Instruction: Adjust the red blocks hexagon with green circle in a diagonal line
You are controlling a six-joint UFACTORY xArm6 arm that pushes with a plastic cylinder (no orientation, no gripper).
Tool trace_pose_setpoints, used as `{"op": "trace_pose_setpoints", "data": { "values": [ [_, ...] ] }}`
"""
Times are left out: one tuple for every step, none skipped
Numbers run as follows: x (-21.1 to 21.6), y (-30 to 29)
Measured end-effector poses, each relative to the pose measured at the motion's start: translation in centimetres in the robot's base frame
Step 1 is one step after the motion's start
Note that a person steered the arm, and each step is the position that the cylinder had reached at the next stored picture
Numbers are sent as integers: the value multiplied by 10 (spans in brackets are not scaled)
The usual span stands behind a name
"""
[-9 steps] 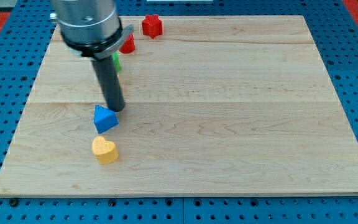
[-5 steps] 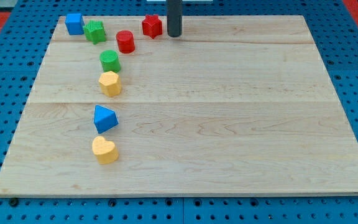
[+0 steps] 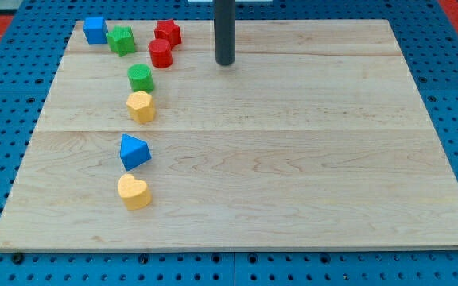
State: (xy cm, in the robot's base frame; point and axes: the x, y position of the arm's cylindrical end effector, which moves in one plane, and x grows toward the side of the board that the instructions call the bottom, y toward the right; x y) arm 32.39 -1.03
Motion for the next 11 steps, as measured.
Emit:
{"op": "trace_pose_setpoints", "data": {
  "values": [
    [40, -22],
    [64, -56],
    [69, -80],
    [69, -87],
    [70, -102],
    [71, -114],
    [56, -88],
    [-1, -67],
    [-45, -58],
    [-60, -62],
    [-60, -74]
  ]
}}
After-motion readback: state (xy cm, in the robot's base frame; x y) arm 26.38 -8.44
